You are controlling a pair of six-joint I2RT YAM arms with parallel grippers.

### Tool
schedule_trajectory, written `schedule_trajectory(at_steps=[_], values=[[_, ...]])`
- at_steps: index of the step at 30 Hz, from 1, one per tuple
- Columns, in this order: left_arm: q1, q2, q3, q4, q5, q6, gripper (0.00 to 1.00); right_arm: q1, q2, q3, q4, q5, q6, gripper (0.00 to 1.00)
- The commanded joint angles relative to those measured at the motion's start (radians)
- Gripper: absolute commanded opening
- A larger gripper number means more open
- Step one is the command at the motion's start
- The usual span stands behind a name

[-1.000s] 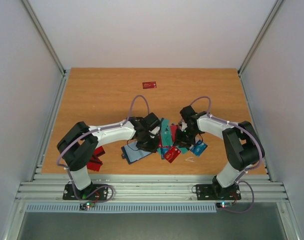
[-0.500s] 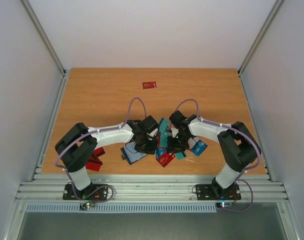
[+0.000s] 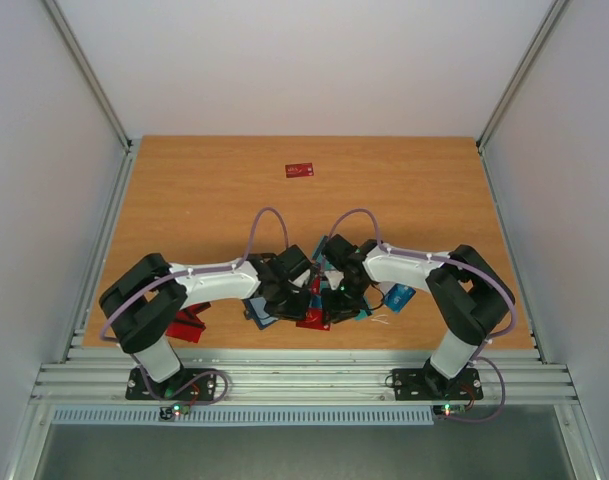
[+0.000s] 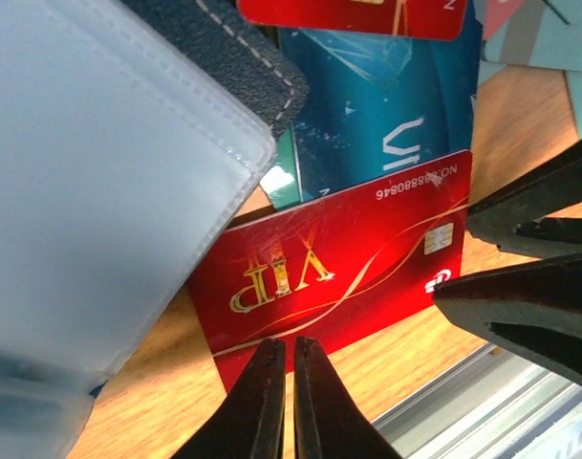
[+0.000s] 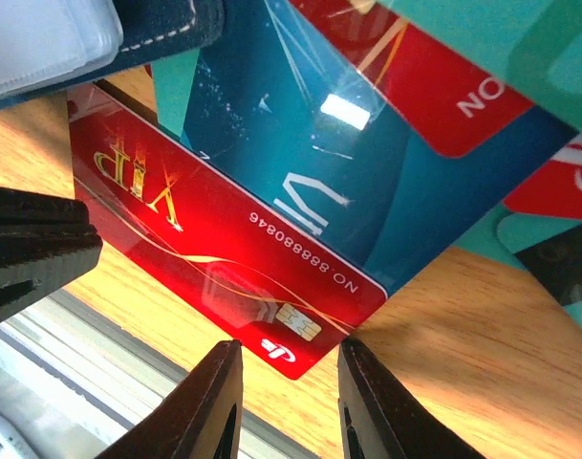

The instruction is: Put the credit cards into the card holder

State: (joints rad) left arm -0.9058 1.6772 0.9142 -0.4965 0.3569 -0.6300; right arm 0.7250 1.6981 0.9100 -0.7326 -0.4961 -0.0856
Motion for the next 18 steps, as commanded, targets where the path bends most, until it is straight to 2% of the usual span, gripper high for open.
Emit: schedule_trajectory(at_steps=[1,6,10,18], values=[[-0.005,-0.035,-0.006,0.057,-0.047,-0.027,0.09,0.011,0.003,-0.03,0.009,-0.025,-0.011,0.3],[-0.007,0.009,0.079,0.038,-0.076,-0.022,0.1,0.01,-0.103,-0.058,-0.015,-0.065,0.041,0.3],[-0.017,0.081,0.176,-0.022,-0.129,-0.03,0.14,0.009,-0.184,-0.048,-0.096,0.002,0.083,0.3],[-0.072,0.235,0.295,-0.114,-0.22,-0.066,0.15,-0.005,-0.308,-0.075,-0.191,0.12,0.16,0.3]])
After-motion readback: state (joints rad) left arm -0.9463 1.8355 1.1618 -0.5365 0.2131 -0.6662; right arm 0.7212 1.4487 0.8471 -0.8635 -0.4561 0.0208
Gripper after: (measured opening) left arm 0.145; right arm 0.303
